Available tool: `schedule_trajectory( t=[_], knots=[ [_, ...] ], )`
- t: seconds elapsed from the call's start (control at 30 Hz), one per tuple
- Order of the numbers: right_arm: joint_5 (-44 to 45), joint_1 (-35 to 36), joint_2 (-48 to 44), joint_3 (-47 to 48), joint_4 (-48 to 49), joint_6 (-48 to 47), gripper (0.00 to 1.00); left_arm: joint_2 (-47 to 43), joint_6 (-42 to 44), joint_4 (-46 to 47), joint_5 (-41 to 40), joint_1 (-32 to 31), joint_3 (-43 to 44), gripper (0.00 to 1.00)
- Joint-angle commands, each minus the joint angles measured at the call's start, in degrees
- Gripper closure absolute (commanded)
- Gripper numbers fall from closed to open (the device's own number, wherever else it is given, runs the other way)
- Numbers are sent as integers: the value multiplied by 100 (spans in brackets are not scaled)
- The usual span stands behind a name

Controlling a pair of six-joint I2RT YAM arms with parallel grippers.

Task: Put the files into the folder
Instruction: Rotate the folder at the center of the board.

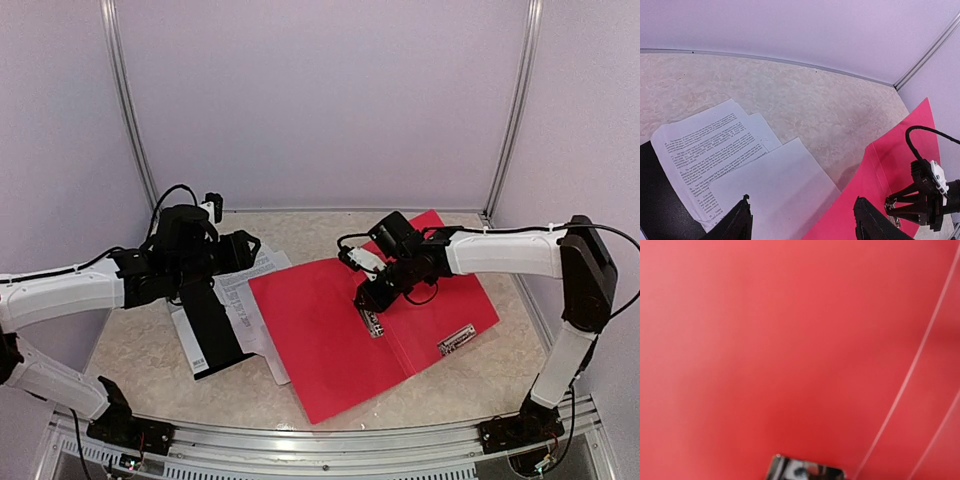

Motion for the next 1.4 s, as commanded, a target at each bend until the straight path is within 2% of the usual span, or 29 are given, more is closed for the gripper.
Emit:
schedule_trajectory(
  t=[0.0,0.2,0.37,0.5,0.63,0.7,0.83,0.87,0.93,1.07,1.2,1.37],
  knots=[
    [-170,458,123,623,-1155,-1272,100,-425,74,-557,-246,197,-73,33],
    [12,1066,735,1298,-1910,-2038,100,-740,253,-904,172,430,31,32],
    [633,1497,1277,1608,-2255,-2438,100,-453,39,-1203,944,663,202,31],
    [984,1552,1496,1725,-2434,-2473,100,-290,-57,-1115,1122,744,129,31],
    [999,1488,915,1261,-1726,-2099,99,-66,-129,-910,1549,890,92,30],
    [912,1410,482,887,-1277,-1646,92,98,-174,-738,1915,954,97,30],
    [1015,1245,-249,83,-590,-694,69,645,-193,-381,2452,989,237,28],
    [1028,1185,-401,-115,-451,-432,59,757,-198,-348,2574,989,297,26],
    [1128,966,-672,-484,-210,182,47,1012,-207,-291,2833,989,440,22],
    [1330,733,-1331,-1209,321,1078,44,1516,-174,-38,3310,966,506,17],
    [793,739,-1993,-2056,1101,1614,44,1737,-33,91,3741,762,418,17],
    [723,1259,-2561,-2747,1650,1691,45,1605,42,796,4193,555,-56,18]
  ],
)
